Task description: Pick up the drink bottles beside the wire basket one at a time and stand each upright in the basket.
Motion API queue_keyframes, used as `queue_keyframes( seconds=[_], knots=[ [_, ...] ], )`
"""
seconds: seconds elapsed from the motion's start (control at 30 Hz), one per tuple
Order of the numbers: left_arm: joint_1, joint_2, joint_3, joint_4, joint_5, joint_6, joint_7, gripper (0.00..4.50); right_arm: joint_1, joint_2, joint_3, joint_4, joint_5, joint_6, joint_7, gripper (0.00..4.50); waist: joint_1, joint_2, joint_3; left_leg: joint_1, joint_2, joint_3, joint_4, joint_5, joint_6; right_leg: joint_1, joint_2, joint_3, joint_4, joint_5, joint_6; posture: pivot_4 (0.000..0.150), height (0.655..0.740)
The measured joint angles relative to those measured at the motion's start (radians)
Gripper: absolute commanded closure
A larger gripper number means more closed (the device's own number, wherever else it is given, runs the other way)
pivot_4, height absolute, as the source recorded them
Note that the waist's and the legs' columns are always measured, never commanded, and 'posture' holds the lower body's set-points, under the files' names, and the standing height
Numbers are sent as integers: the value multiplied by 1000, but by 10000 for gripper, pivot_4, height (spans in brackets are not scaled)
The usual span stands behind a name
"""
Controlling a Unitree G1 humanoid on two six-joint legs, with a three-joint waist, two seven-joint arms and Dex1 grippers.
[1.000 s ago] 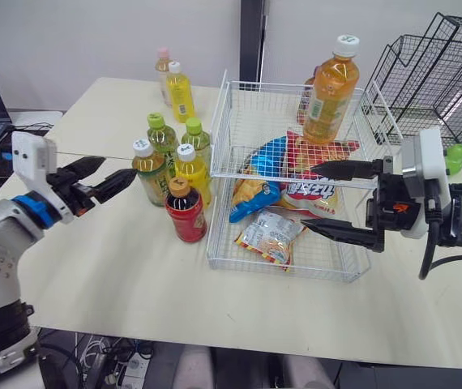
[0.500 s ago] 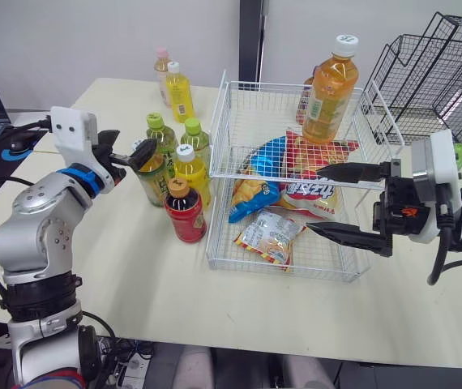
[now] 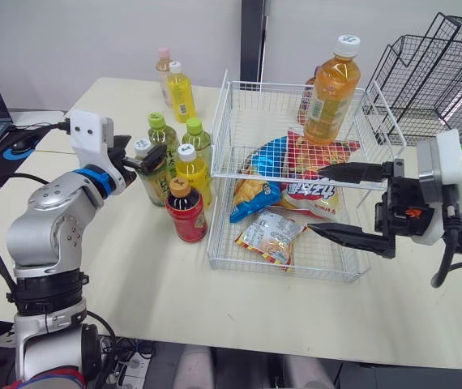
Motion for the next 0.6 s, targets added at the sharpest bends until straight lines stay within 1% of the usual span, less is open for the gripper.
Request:
queue_keyframes(
  seconds=[0.13,0.23,0.5,0.6],
  knots=[
    [0,0,-7,0,0,11,6,371,-1,0,0,-24,20,8,-30,0,0,0,0,0,0,0,0,0,0,0,0,0,0,0,0,1500,6732],
    [1,0,-11,0,0,16,6,6341,-3,0,0,-33,31,16,-47,0,0,0,0,0,0,0,0,0,0,0,0,0,0,0,0,1500,6732],
    [6,5,-18,-1,1,16,6,31153,-10,0,0,-47,51,23,-67,0,0,0,0,0,0,0,0,0,0,0,0,0,0,0,0,1500,6732],
    [9,12,-18,-3,-1,17,2,31427,-10,0,0,-47,51,23,-69,0,0,0,0,0,0,0,0,0,0,0,0,0,0,0,0,1500,6732]
  ],
)
